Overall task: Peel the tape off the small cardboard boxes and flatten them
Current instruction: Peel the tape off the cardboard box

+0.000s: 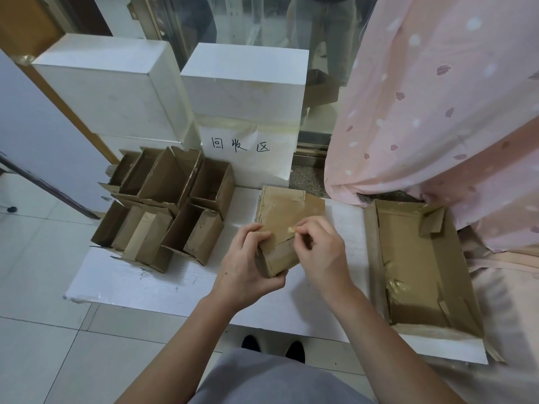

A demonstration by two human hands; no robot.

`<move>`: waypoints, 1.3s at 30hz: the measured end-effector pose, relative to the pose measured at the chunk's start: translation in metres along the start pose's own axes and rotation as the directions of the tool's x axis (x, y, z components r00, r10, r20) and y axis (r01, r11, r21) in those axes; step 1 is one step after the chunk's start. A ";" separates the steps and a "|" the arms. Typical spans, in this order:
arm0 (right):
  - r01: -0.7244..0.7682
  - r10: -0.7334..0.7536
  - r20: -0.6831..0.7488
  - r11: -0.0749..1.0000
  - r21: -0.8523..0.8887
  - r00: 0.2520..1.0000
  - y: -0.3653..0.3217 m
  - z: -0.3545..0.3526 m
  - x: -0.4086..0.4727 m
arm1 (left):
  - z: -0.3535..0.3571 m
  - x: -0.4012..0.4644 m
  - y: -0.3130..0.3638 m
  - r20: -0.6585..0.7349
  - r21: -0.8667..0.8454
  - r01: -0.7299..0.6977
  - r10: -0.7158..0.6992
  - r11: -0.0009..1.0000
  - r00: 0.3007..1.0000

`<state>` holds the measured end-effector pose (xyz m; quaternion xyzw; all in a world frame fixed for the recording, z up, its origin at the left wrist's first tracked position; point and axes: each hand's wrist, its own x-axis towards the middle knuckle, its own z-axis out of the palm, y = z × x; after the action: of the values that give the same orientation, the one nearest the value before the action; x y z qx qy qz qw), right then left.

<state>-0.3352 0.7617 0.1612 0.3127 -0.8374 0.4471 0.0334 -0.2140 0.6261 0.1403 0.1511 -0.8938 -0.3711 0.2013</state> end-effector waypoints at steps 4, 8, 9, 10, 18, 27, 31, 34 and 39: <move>-0.014 0.007 0.092 0.997 0.077 0.996 -0.005 0.003 -0.003 | -0.001 0.000 -0.002 -0.032 -0.022 0.039 -0.040 0.999 0.999; -0.196 0.183 0.136 0.976 0.091 0.974 0.005 0.001 0.001 | -0.003 -0.001 -0.003 -0.031 0.001 -0.010 0.010 1.000 0.999; -0.199 0.189 0.143 0.978 0.062 0.972 0.006 0.002 0.001 | -0.003 -0.002 -0.003 -0.038 0.004 -0.018 0.018 1.000 0.999; -0.219 0.207 0.147 0.973 0.069 0.967 0.006 0.002 0.002 | -0.002 -0.002 -0.002 -0.039 0.006 -0.027 0.027 1.000 0.999; -0.209 0.236 -0.173 0.965 0.161 0.956 0.003 -0.014 0.011 | -0.008 0.005 0.001 -0.010 -0.007 -0.045 0.045 0.999 0.999; -0.123 0.126 -0.025 0.987 0.104 0.992 0.011 -0.004 0.005 | -0.010 0.009 -0.005 -0.010 -0.025 -0.006 0.006 1.000 1.000; -0.302 0.270 0.174 0.933 0.195 0.947 0.018 -0.011 0.009 | -0.008 0.005 -0.004 -0.005 -0.023 0.013 -0.013 1.000 1.000; -0.268 0.247 0.156 0.954 0.133 0.956 0.015 -0.005 0.006 | -0.011 0.005 -0.002 0.090 -0.020 0.089 -0.086 0.996 0.992; -0.187 0.204 0.079 0.966 -0.176 0.976 0.010 0.007 0.002 | -0.014 0.016 0.004 0.272 0.306 0.103 -0.191 0.946 0.943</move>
<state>-0.3409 0.7594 0.1511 0.2458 -0.8995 0.3604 -0.0252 -0.2218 0.6131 0.1562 0.1879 -0.9443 -0.2698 0.0117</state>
